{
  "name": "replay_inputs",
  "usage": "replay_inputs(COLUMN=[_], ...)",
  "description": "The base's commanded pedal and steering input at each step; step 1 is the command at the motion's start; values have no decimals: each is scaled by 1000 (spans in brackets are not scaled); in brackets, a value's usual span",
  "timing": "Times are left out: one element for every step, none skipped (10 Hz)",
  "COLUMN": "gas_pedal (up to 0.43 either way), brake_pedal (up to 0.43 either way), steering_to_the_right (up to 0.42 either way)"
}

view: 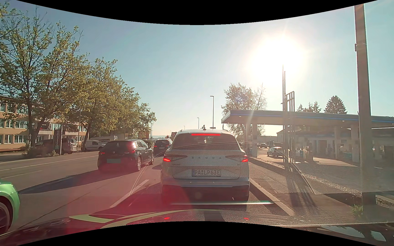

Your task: Follow the waypoints while adhering to traffic rules and regulations

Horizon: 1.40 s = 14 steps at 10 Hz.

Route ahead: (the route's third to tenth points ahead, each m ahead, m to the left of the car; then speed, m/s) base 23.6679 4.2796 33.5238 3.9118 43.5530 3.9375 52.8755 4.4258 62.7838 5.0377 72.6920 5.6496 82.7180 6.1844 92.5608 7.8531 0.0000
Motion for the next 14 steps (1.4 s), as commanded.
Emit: replay_inputs(gas_pedal=[0, 0, 0, 0, 0, 0, 0, 0, 0, 0, 0, 0, 0, 0], brake_pedal=[238, 238, 238, 238, 238, 238, 238, 238, 238, 238, 238, 232, 207, 159], steering_to_the_right=[-5, -6, -5, -6, -6, -5, -6, -5, -6, -6, -5, -5, -5, -5])
